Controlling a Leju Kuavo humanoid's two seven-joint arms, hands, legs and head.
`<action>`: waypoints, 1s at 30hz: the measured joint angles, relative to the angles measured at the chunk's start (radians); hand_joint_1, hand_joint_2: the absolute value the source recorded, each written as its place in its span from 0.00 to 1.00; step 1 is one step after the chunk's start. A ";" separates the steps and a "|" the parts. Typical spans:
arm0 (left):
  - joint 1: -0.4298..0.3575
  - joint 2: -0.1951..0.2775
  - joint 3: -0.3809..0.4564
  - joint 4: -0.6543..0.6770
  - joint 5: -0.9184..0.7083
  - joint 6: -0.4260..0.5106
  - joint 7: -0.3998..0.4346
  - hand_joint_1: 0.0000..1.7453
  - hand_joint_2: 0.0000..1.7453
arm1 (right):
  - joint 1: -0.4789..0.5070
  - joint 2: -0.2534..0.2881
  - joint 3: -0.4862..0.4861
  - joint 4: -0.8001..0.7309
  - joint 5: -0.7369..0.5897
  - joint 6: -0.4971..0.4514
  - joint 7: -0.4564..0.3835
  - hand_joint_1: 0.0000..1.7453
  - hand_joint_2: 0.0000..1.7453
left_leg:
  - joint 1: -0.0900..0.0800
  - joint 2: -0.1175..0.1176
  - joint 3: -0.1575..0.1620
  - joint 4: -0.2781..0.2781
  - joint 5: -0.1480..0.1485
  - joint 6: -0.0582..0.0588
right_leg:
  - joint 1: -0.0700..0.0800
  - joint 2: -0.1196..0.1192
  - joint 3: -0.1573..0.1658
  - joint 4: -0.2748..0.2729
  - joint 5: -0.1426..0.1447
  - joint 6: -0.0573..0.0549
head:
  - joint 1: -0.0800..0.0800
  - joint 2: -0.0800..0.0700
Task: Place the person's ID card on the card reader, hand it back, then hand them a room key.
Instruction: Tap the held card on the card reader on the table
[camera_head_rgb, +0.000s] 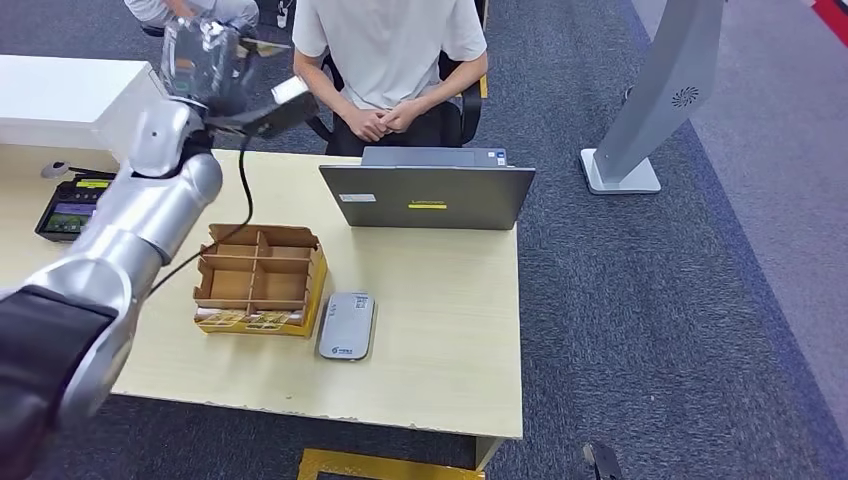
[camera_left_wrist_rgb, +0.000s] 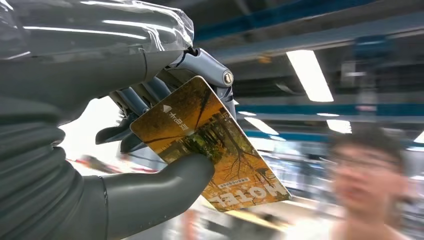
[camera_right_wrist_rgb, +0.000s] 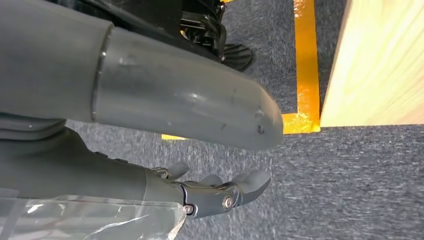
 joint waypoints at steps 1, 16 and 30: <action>0.068 -0.005 0.000 -0.078 0.008 0.001 -0.005 1.00 1.00 | 0.010 0.000 -0.005 0.000 -0.006 0.000 -0.009 0.00 0.00 | 0.000 0.001 0.000 0.000 0.000 0.000 | -0.001 0.001 0.000 0.000 0.000 0.000 | 0.000 0.000; 0.532 0.039 -0.047 -0.758 0.001 -0.066 0.056 1.00 1.00 | 0.083 -0.012 -0.047 -0.002 -0.030 0.000 -0.050 0.00 0.00 | 0.000 0.006 -0.001 0.000 -0.002 0.003 | -0.001 0.006 -0.003 0.000 -0.001 0.002 | 0.000 0.000; 0.552 0.047 -0.053 -0.807 0.006 -0.072 0.053 1.00 1.00 | 0.084 -0.015 -0.049 -0.002 -0.032 -0.001 -0.050 0.00 0.00 | 0.000 0.006 -0.001 0.000 -0.002 0.003 | -0.001 0.006 -0.003 0.000 -0.001 0.001 | 0.000 0.000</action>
